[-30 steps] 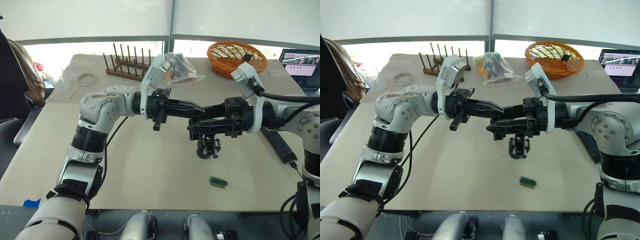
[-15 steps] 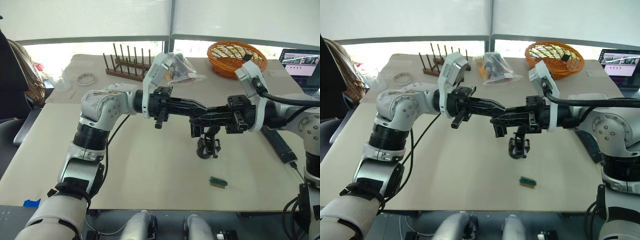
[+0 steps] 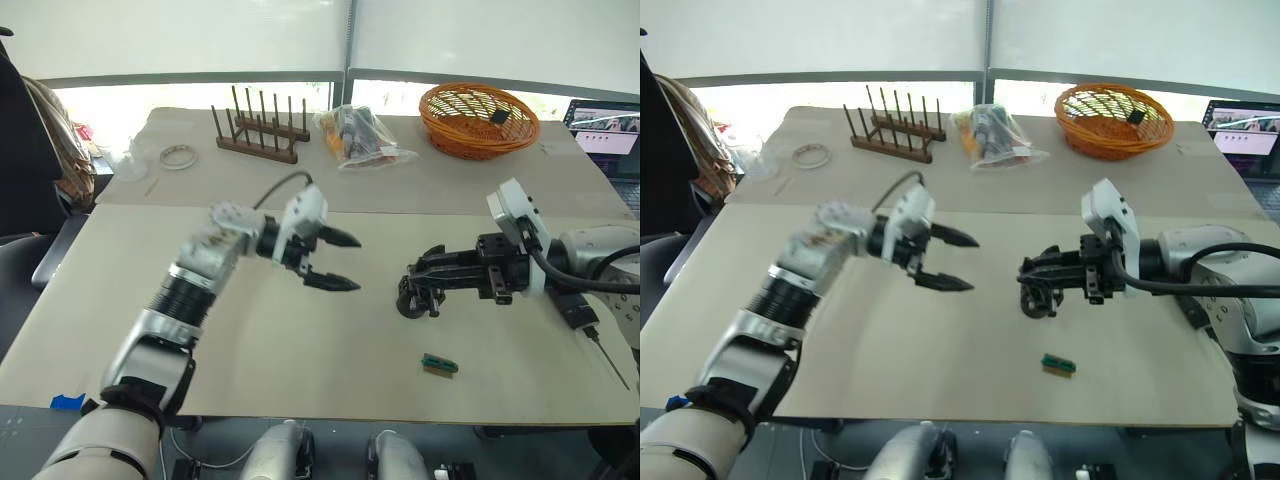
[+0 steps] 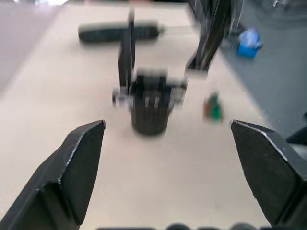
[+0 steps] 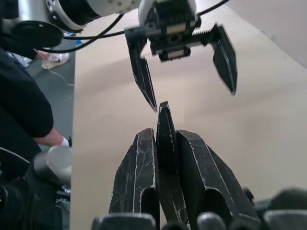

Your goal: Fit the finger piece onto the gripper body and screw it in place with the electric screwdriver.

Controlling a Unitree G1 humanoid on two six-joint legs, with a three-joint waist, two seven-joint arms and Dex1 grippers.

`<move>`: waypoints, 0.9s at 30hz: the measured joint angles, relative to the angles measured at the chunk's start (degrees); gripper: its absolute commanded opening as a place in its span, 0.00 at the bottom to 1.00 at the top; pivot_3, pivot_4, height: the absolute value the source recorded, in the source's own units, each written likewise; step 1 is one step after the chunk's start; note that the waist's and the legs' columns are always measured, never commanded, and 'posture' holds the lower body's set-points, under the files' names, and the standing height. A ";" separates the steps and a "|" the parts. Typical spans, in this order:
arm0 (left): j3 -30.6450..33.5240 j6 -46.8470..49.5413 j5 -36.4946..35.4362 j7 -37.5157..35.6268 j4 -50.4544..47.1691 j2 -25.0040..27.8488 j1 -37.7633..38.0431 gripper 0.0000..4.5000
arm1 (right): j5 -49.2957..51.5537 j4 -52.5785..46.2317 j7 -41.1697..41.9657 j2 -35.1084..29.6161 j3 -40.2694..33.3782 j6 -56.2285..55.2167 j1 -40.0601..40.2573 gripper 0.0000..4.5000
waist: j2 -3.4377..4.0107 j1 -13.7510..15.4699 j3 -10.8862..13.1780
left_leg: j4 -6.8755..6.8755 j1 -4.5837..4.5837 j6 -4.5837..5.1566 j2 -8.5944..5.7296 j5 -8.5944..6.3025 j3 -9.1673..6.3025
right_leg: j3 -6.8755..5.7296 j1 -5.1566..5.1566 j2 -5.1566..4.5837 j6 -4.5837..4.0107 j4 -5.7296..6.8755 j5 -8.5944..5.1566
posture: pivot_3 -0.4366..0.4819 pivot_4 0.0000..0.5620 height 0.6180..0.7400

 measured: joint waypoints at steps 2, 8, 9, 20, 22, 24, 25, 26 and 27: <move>-1.70 -5.90 4.34 3.13 5.16 -4.27 0.05 1.00 | -0.72 0.33 0.28 -0.98 -1.77 -1.16 1.80 0.05 | -0.01 0.48 0.01 | 0.06 0.00 0.05 0.01 -0.03 -0.01 | 0.00 0.00 -0.06 -0.01 -0.16 0.00 | 0.48 0.27 1.00; -2.71 -11.88 8.99 7.61 16.54 -13.51 0.02 1.00 | -0.72 -0.89 0.00 -2.20 -5.91 -1.52 6.13 0.05 | -0.05 0.58 0.03 | 0.10 -0.10 0.08 0.07 -0.05 -0.09 | -0.02 -0.04 -0.16 -0.05 -0.29 0.03 | 0.48 0.27 1.00; -2.70 -12.66 9.18 7.98 17.37 -14.57 -0.06 1.00 | -0.71 -1.31 -0.25 -2.32 -6.34 -1.51 6.91 0.05 | -0.05 0.61 0.03 | 0.10 -0.10 0.08 0.08 -0.06 -0.11 | -0.03 -0.03 -0.18 -0.05 -0.29 0.04 | 0.48 0.27 1.00; -0.91 -19.34 13.46 14.53 29.01 -23.08 -2.16 1.00 | 0.53 -5.46 -3.83 -2.33 -10.28 -0.99 12.68 0.05 | -0.08 0.81 0.04 | 0.11 -0.12 0.19 -0.02 -0.13 -0.11 | -0.20 0.00 -0.73 -0.04 -0.43 0.07 | 0.48 0.27 1.00; -0.18 -19.36 13.46 14.29 30.04 -23.85 -2.37 1.00 | 0.55 -5.77 -4.03 -2.32 -10.48 -0.99 13.21 0.05 | -0.08 0.89 0.05 | 0.13 -0.13 0.19 -0.02 -0.13 -0.12 | -0.23 0.01 -0.74 -0.04 -0.43 0.07 | 0.48 0.27 1.00; 0.36 -19.37 13.48 14.24 31.14 -24.65 -3.26 1.00 | 0.52 -5.77 -4.26 -2.33 -10.66 -1.07 13.59 0.05 | -0.08 0.93 0.05 | 0.14 -0.13 0.20 -0.04 -0.13 -0.12 | -0.24 0.03 -0.75 -0.04 -0.44 0.07 | 0.48 0.27 1.00; 0.52 -19.40 13.50 14.25 31.25 -24.93 -3.60 1.00 | 0.49 -5.77 -4.26 -2.32 -10.66 -1.13 13.71 0.05 | -0.08 0.94 0.05 | 0.14 -0.14 0.20 -0.04 -0.14 -0.11 | -0.24 0.02 -0.75 -0.04 -0.45 0.07 | 0.48 0.27 1.00; 0.83 -19.50 13.51 14.26 31.56 -25.29 -4.03 1.00 | 0.44 -5.77 -4.23 -2.31 -10.66 -1.46 13.86 0.05 | -0.08 0.94 0.05 | 0.14 -0.14 0.22 -0.04 -0.15 -0.12 | -0.23 0.03 -0.75 -0.03 -0.45 0.08 | 0.48 0.27 1.00; 1.10 -19.61 13.53 14.27 31.95 -25.66 -4.38 0.94 | 0.35 -5.77 -4.15 -2.30 -10.65 -2.01 14.01 0.05 | -0.08 0.93 0.05 | 0.14 -0.14 0.22 -0.05 -0.15 -0.12 | -0.24 0.03 -0.75 -0.03 -0.46 0.08 | 0.48 0.27 1.00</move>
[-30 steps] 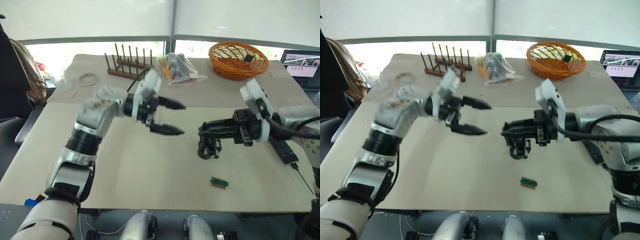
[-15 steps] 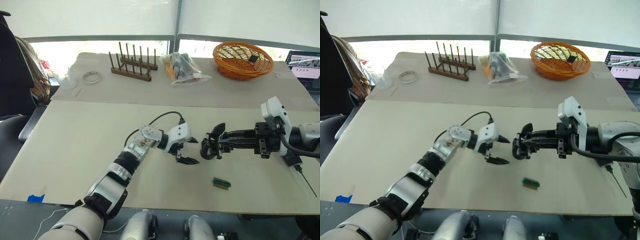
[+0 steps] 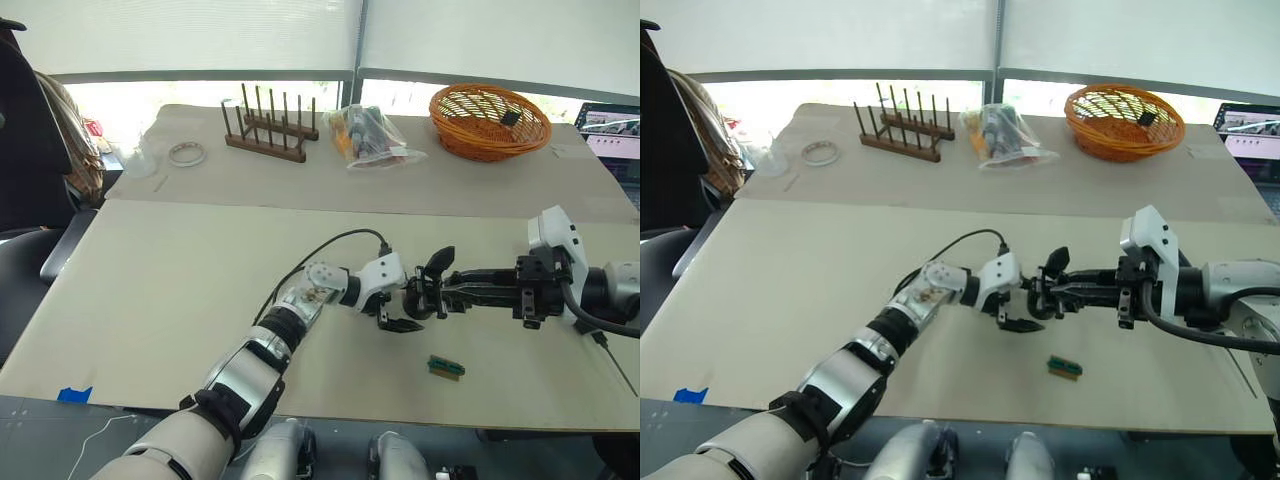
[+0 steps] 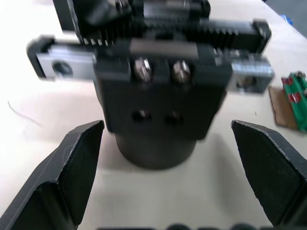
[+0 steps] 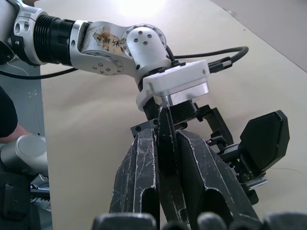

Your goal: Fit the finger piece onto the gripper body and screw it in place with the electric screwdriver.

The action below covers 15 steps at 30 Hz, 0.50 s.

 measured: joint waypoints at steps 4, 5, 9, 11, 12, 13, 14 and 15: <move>1.04 -0.32 0.14 0.17 1.33 -0.51 -0.26 0.62 | -0.70 0.16 0.47 0.10 0.32 -1.41 -0.04 0.05 | 0.00 -0.17 0.00 | 0.00 0.00 0.01 0.02 0.00 0.00 | -0.01 -0.01 0.07 0.00 0.01 0.00 | 0.48 0.27 1.00; 1.24 -0.51 0.13 0.02 1.45 -0.44 -0.25 0.52 | -0.95 0.37 0.54 0.16 0.61 -1.73 -0.21 0.05 | 0.00 -0.19 0.00 | 0.00 0.00 0.01 0.01 0.00 0.00 | -0.02 -0.01 0.07 0.00 0.01 0.00 | 0.48 0.27 1.00; 1.27 -2.55 0.81 -1.37 1.56 1.31 -0.20 0.51 | -1.82 2.37 0.71 2.27 2.24 -3.71 -3.19 0.05 | 0.00 -0.37 0.00 | 0.00 0.00 0.01 0.00 0.00 0.02 | -0.04 -0.02 0.12 0.00 0.01 0.00 | 0.48 0.27 1.00; 1.23 -4.11 1.02 -3.20 1.14 3.09 -0.11 0.51 | -2.05 3.35 0.77 3.99 3.07 -4.88 -5.03 0.05 | 0.00 -0.56 0.00 | -0.01 0.01 0.00 0.02 0.00 0.03 | -0.06 -0.05 0.23 0.00 0.03 0.00 | 0.48 0.27 1.00; 1.22 -5.18 1.10 -4.27 0.86 4.18 -0.01 0.51 | -2.06 3.98 0.87 4.84 3.38 -5.37 -5.76 0.05 | 0.01 -0.63 0.00 | -0.02 0.02 0.00 0.03 0.00 0.03 | -0.08 -0.05 0.25 -0.01 0.05 0.01 | 0.48 0.27 1.00; 1.19 -6.53 1.25 -5.24 0.49 5.35 0.16 0.51 | -2.08 4.72 0.96 5.77 3.67 -5.73 -6.62 0.05 | 0.01 -0.69 0.00 | -0.02 0.02 0.00 0.04 0.00 0.03 | -0.09 -0.05 0.29 -0.01 0.05 0.01 | 0.48 0.27 1.00; 1.20 -7.36 1.41 -5.84 0.25 6.08 0.18 0.51 | -2.08 5.09 0.98 6.26 3.71 -6.13 -7.00 0.05 | 0.01 -0.70 -0.01 | -0.01 0.02 0.00 0.04 0.00 0.03 | -0.09 -0.05 0.29 -0.02 0.04 0.01 | 0.48 0.27 1.00; 1.19 -8.63 1.65 -6.55 0.17 6.88 0.22 0.51 | -2.17 5.82 1.29 6.95 4.27 -6.78 -7.78 0.05 | 0.02 -0.70 -0.01 | 0.00 0.02 0.00 0.04 0.00 0.02 | -0.11 -0.03 0.30 -0.02 0.04 0.01 | 0.48 0.27 1.00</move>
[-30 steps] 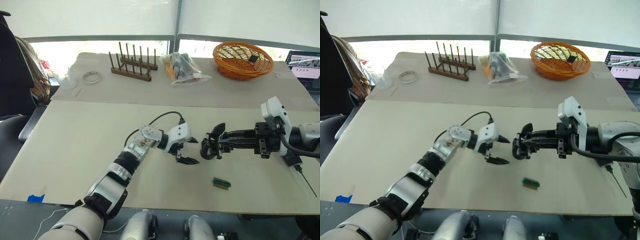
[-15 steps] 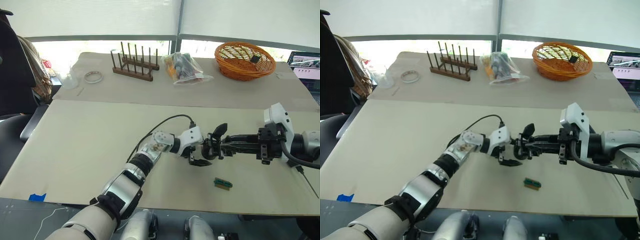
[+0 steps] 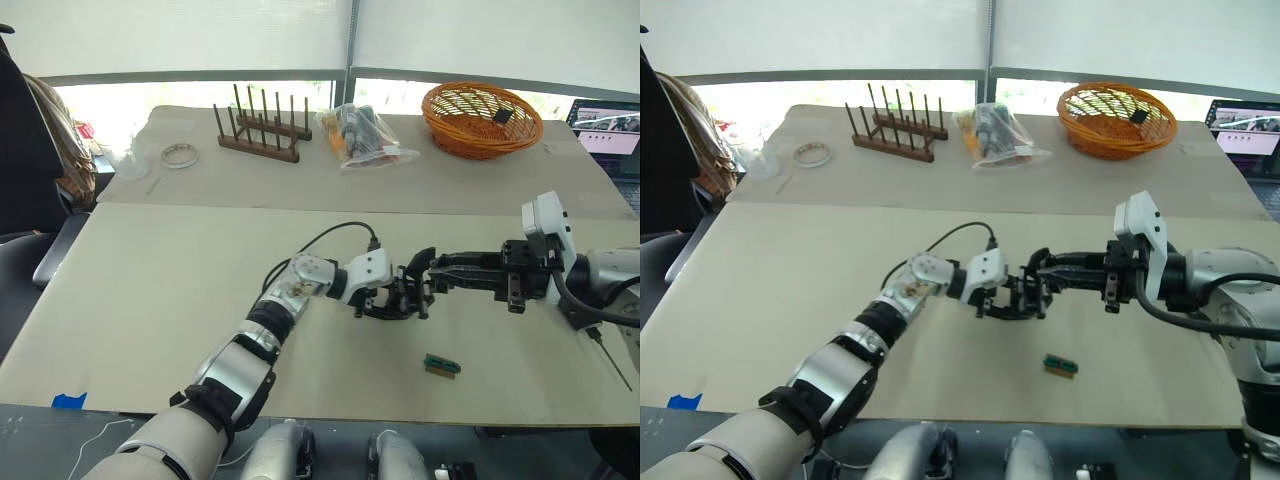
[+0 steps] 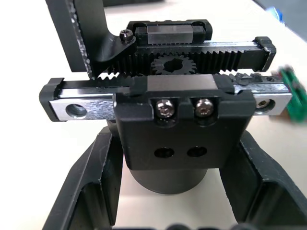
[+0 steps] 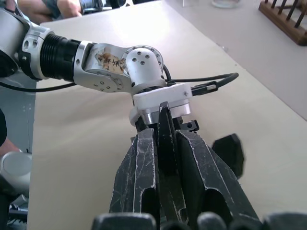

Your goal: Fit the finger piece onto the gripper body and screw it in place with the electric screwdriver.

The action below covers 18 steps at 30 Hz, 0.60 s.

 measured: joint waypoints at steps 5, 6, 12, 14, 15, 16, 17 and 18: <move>0.26 -2.29 0.50 0.06 1.33 0.25 -0.09 0.51 | -1.70 2.14 2.74 3.08 4.88 -3.40 -2.10 0.05 | 0.00 0.22 0.00 | 0.11 -0.01 0.01 -0.04 0.00 -0.03 | -0.04 0.04 0.02 0.02 0.00 0.02 | 0.48 0.27 1.00; 0.51 -2.29 0.48 0.20 1.80 0.10 -0.18 0.51 | -2.49 3.12 3.17 3.71 5.78 -4.21 -2.56 0.05 | 0.00 0.21 0.00 | 0.13 -0.01 0.01 -0.05 0.00 -0.03 | -0.03 0.05 0.02 0.04 0.00 0.03 | 0.48 0.27 1.00; 2.15 -0.51 0.26 0.38 3.64 -0.82 -0.74 0.51 | -5.68 7.36 4.30 7.16 8.71 -8.55 -4.38 0.05 | 0.00 0.33 0.00 | 0.22 -0.02 0.02 -0.06 -0.01 -0.05 | -0.02 0.04 0.02 0.07 0.08 0.06 | 0.48 0.27 1.00; 2.36 -0.12 0.30 0.35 3.66 -0.80 -0.81 0.51 | -6.13 7.86 4.67 7.43 8.98 -9.19 -4.52 0.05 | 0.00 0.26 0.00 | 0.22 -0.02 0.02 -0.06 -0.01 -0.04 | -0.02 0.04 0.02 0.08 0.13 0.06 | 0.48 0.27 1.00; 2.47 -0.09 0.32 0.35 3.66 -0.77 -0.80 0.51 | -6.28 8.04 4.90 7.53 9.23 -9.36 -4.52 0.05 | 0.00 0.23 0.00 | 0.22 -0.02 0.02 -0.05 -0.01 -0.04 | -0.02 0.03 0.03 0.08 0.14 0.06 | 0.48 0.27 1.00; 2.54 -0.07 0.38 0.36 3.67 -0.77 -0.80 0.51 | -6.62 8.35 5.30 7.64 9.51 -9.58 -4.52 0.05 | 0.00 0.22 0.00 | 0.23 -0.02 0.02 -0.05 -0.01 -0.04 | -0.02 0.03 0.03 0.08 0.16 0.06 | 0.48 0.27 1.00; 2.57 -0.07 0.39 0.36 3.67 -0.76 -0.80 0.51 | -6.67 8.56 5.52 7.65 9.74 -9.65 -4.51 0.05 | 0.00 0.21 0.00 | 0.23 -0.02 0.02 -0.05 -0.01 -0.04 | -0.02 0.02 0.03 0.08 0.18 0.06 | 0.48 0.27 1.00; 2.58 -0.07 0.42 0.37 3.69 -0.76 -0.80 0.51 | -6.80 8.92 5.92 7.65 9.99 -9.99 -4.49 0.05 | 0.00 0.21 0.00 | 0.23 -0.01 0.02 -0.05 -0.01 -0.04 | -0.02 0.02 0.03 0.07 0.19 0.06 | 0.48 0.27 1.00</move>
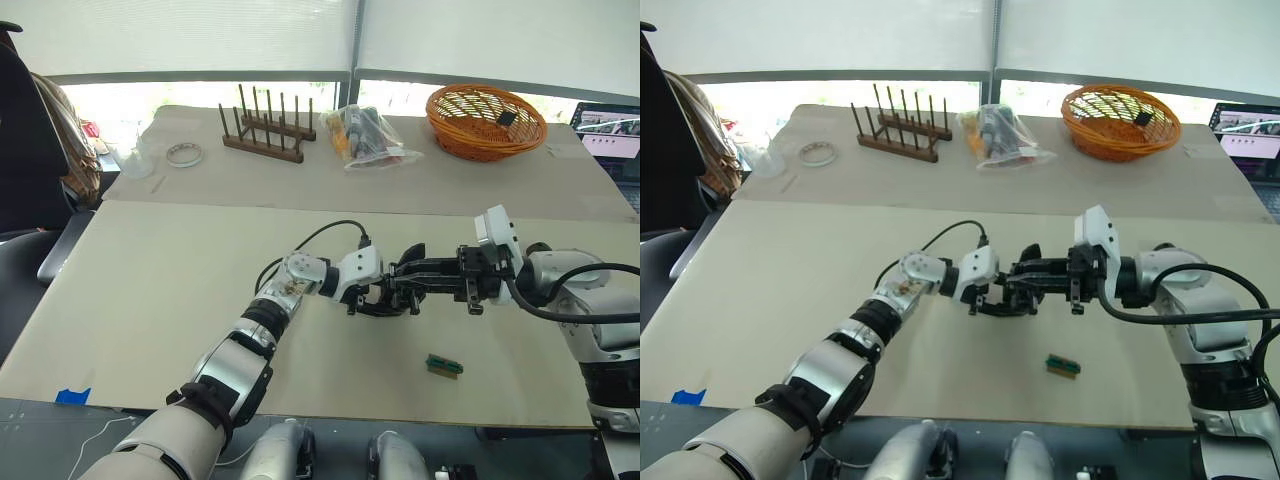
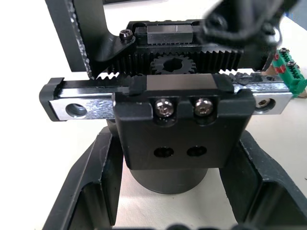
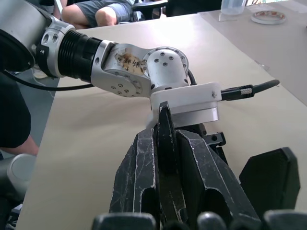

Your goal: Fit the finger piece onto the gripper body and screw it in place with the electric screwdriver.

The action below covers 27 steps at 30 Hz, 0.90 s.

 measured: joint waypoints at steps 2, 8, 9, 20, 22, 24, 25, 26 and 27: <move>0.09 0.00 0.02 0.06 0.05 0.00 0.00 0.51 | -0.41 0.69 0.72 0.00 0.39 -0.60 0.05 0.05 | 0.00 -0.01 0.00 | 0.00 0.00 0.00 0.00 0.00 0.01 | 0.00 -0.01 0.00 0.00 0.01 0.00 | 0.48 0.27 1.00; 0.43 -0.03 0.05 0.22 0.41 -0.03 0.00 0.51 | -2.24 2.19 1.71 0.56 1.09 -2.57 -0.16 0.05 | 0.00 -0.05 -0.01 | 0.02 0.01 0.00 0.01 0.00 0.00 | 0.00 -0.01 0.00 0.00 0.05 0.00 | 0.48 0.27 1.00; 0.48 -0.04 0.05 0.26 0.53 -0.03 0.00 0.51 | -2.52 2.41 1.87 0.60 1.37 -3.09 -0.33 0.05 | -0.01 -0.06 -0.01 | 0.02 0.02 -0.01 0.02 0.00 0.00 | 0.00 -0.01 0.00 0.00 0.05 0.00 | 0.48 0.27 1.00; 0.51 -0.32 0.18 0.49 0.93 -0.13 0.00 0.51 | -3.19 3.87 3.76 0.77 2.14 -6.51 -0.03 0.05 | -0.10 -0.05 -0.07 | 0.03 0.11 -0.03 0.03 -0.02 -0.02 | 0.00 0.00 -0.06 0.00 0.08 0.00 | 0.48 0.27 1.00; 0.51 -0.41 0.19 0.49 0.96 -0.13 0.00 0.51 | -3.20 3.87 3.77 0.77 2.40 -6.44 -0.07 0.05 | -0.10 -0.05 -0.07 | 0.03 0.11 -0.06 0.03 -0.04 -0.02 | 0.00 0.00 -0.08 0.00 0.09 0.00 | 0.48 0.27 1.00; 0.51 -0.50 0.24 0.50 0.97 -0.12 0.00 0.51 | -3.21 3.96 3.89 0.77 2.56 -6.42 -0.21 0.05 | -0.10 -0.06 -0.07 | 0.03 0.11 -0.06 0.03 -0.04 -0.02 | 0.00 0.00 -0.09 0.00 0.09 0.00 | 0.48 0.27 1.00; 0.51 -0.54 0.25 0.50 0.97 -0.12 0.00 0.51 | -3.21 4.00 4.02 0.77 2.62 -6.22 -0.34 0.05 | -0.10 -0.06 -0.07 | 0.03 0.11 -0.07 0.03 -0.04 -0.02 | 0.00 0.00 -0.09 0.00 0.09 0.00 | 0.48 0.27 1.00; 0.51 -0.57 0.27 0.50 0.97 -0.12 0.00 0.51 | -3.20 4.01 4.09 0.77 2.67 -5.69 -0.55 0.05 | -0.10 -0.06 -0.07 | 0.03 0.11 -0.06 0.03 -0.04 -0.02 | 0.00 0.00 -0.10 0.00 0.09 0.00 | 0.48 0.27 1.00; 0.51 -0.58 0.27 0.50 0.97 -0.12 0.00 0.51 | -3.16 4.01 4.16 0.76 2.74 -4.99 -0.81 0.05 | -0.10 -0.06 -0.07 | 0.03 0.11 -0.07 0.03 -0.04 -0.02 | -0.01 0.00 -0.11 -0.01 0.10 0.00 | 0.48 0.27 1.00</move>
